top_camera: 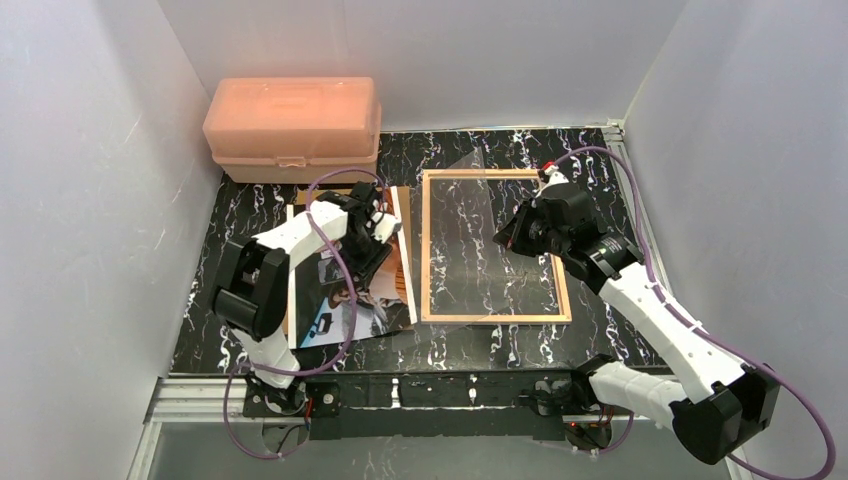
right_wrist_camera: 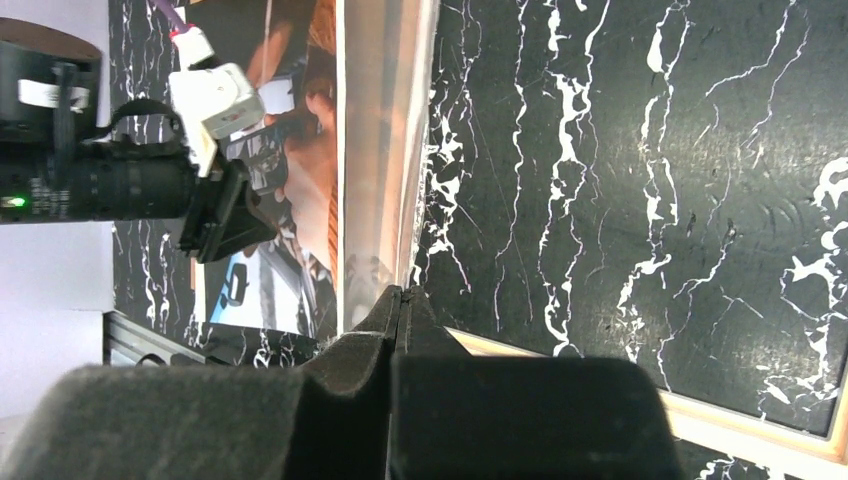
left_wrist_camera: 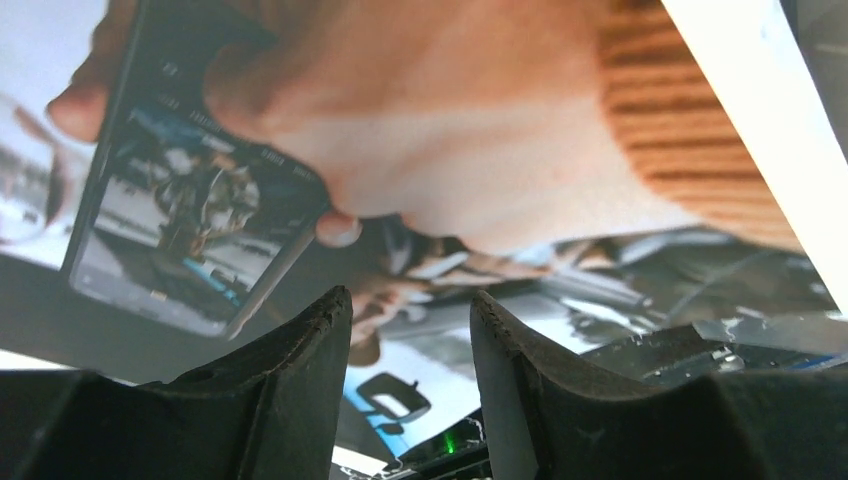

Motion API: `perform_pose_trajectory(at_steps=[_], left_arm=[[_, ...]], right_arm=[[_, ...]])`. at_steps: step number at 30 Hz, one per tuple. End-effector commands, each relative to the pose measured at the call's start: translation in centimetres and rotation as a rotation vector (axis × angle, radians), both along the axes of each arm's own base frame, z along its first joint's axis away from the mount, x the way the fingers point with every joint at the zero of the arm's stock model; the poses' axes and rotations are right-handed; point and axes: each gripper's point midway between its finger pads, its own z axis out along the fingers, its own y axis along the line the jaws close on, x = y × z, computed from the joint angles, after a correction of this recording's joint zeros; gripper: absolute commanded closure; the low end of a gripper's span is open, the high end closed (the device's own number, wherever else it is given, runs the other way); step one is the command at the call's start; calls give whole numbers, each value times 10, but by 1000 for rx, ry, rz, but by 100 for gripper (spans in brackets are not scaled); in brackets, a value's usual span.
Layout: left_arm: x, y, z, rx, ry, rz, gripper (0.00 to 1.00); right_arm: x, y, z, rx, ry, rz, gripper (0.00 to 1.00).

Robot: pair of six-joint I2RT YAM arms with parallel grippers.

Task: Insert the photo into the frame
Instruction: Pick up the photo frame item at the center of the board.

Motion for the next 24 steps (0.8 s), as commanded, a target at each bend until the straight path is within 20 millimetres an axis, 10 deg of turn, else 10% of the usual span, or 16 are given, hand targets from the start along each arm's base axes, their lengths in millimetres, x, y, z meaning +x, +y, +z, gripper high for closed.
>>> perform_pose_trajectory(at_steps=[1,10,17,24], left_arm=[[3,-4,-17,57,3,-33,55],[5,-9,-37,103,15,-82,58],[0,-3,-43,128,21,-102,60],[-5,0,-46,133,31,-107,60]], right_arm=[[-3,7,11,79,-20,6,99],[-13,19,14,173,-13,55,97],[-18,34,10,241,13,110,61],[-19,36,-5,230,68,116,53]])
